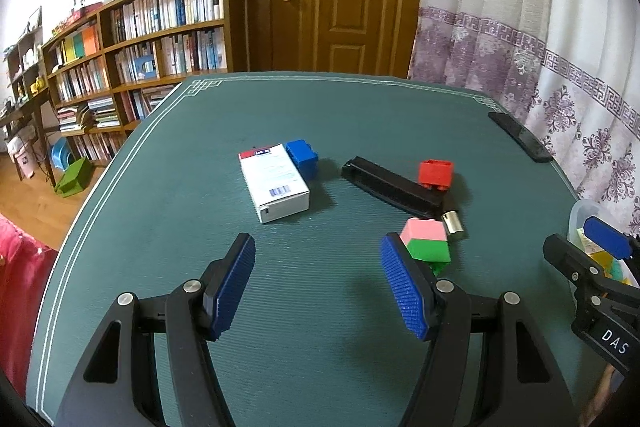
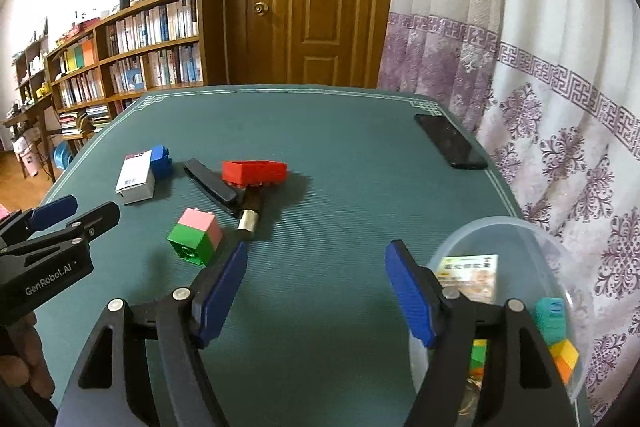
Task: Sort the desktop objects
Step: 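Move both open tools back toward the white box and pink-green block, then grasp the white medicine box with the left tool while the right tool grasps the pink-green block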
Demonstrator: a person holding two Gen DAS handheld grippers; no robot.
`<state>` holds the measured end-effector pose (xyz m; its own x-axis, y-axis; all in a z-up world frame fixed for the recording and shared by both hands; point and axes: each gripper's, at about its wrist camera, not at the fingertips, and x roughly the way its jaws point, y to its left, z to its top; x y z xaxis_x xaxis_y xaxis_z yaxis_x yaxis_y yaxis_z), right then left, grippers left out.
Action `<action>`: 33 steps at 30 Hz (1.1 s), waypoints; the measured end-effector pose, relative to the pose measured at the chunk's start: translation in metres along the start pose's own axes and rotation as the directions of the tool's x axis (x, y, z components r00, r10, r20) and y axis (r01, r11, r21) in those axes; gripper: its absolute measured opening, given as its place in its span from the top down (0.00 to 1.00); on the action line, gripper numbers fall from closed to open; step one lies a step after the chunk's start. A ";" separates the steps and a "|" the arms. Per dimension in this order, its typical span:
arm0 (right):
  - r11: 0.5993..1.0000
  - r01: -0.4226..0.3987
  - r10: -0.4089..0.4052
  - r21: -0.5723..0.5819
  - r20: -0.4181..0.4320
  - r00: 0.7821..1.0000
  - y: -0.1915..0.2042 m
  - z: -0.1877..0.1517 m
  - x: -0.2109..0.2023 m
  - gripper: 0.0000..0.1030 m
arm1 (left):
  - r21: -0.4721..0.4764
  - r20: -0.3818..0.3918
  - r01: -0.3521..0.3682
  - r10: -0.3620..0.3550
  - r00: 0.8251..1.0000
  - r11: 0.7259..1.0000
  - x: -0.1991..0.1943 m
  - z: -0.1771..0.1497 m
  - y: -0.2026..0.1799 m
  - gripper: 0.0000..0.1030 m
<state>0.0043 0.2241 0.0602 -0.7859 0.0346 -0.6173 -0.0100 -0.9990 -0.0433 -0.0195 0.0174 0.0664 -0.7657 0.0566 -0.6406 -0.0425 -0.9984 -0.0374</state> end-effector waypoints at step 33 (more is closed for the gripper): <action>0.984 -0.179 0.177 -0.005 -0.144 0.974 0.055 0.007 0.060 0.26 | -0.011 -0.107 -0.053 0.052 0.993 0.999 0.046 0.014 0.037 0.33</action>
<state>-0.0481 0.1707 0.0265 -0.6777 -0.1390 -0.7221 0.1342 -0.9889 0.0643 -0.0648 -0.0168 0.0465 -0.6939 0.0045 -0.7201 0.0056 -0.9999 -0.0116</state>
